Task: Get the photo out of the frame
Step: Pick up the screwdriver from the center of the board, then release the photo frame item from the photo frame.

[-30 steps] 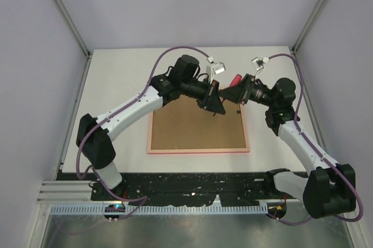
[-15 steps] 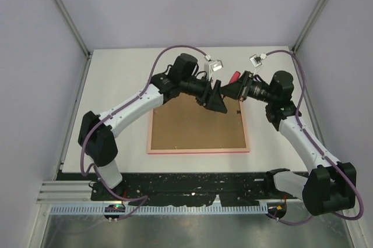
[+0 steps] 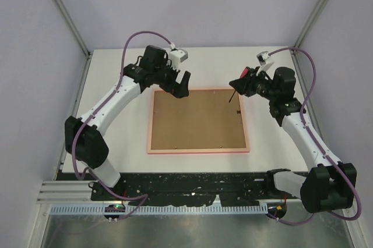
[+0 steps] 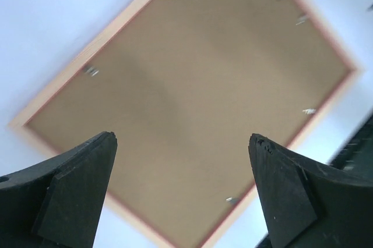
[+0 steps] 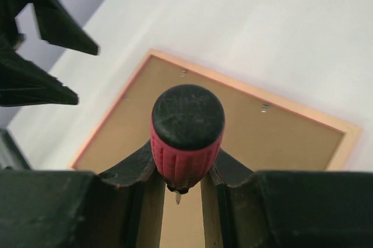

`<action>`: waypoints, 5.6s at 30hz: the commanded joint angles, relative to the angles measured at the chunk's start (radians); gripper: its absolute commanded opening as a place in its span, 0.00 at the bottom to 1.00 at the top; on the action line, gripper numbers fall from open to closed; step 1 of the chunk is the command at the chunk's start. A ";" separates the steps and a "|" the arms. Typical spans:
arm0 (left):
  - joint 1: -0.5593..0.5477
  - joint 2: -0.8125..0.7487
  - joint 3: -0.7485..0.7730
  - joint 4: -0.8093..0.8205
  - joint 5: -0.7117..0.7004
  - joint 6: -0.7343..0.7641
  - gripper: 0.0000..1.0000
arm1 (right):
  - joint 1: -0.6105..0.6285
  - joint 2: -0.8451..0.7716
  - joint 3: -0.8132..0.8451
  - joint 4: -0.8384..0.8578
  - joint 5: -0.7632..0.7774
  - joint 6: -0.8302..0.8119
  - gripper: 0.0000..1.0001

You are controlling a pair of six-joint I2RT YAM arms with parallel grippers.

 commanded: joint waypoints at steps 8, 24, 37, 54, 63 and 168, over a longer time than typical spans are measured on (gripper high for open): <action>-0.017 -0.055 -0.298 0.069 -0.472 0.269 1.00 | 0.000 0.069 -0.005 -0.009 0.353 -0.289 0.08; -0.210 -0.081 -0.440 0.212 -0.658 0.407 1.00 | 0.002 0.179 -0.012 0.003 0.225 -0.376 0.08; -0.492 -0.123 -0.463 0.088 -0.339 0.603 1.00 | 0.019 0.193 0.011 -0.140 0.283 -0.410 0.08; -0.550 -0.020 -0.464 0.057 -0.136 0.530 1.00 | 0.020 0.063 -0.214 -0.028 0.076 -0.709 0.08; -0.552 0.041 -0.450 0.074 -0.147 0.507 0.95 | 0.022 0.020 -0.286 0.051 0.010 -0.696 0.08; -0.564 0.307 -0.499 0.161 -0.162 0.514 0.05 | -0.150 0.055 -0.381 0.111 -0.257 -1.208 0.08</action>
